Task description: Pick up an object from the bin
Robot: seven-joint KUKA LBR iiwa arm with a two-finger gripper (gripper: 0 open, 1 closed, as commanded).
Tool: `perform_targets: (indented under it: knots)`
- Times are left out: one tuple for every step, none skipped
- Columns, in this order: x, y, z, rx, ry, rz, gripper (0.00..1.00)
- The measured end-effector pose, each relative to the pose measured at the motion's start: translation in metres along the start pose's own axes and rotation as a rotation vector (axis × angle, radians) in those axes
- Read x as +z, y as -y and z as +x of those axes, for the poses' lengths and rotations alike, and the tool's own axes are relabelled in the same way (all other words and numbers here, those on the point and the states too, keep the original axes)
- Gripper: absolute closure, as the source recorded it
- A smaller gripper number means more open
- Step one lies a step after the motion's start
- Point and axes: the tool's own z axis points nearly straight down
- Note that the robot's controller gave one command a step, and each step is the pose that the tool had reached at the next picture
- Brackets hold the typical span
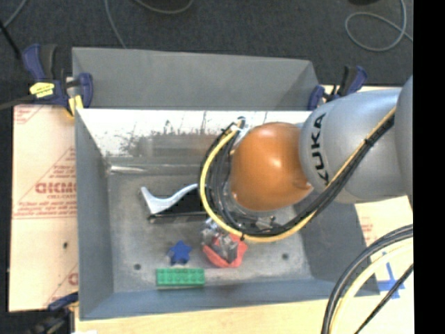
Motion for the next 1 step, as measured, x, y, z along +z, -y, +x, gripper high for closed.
perform_targets:
  knots:
    - [-0.0441, 0.0015, -0.0023, -0.168, 0.007, 0.006, 1.00]
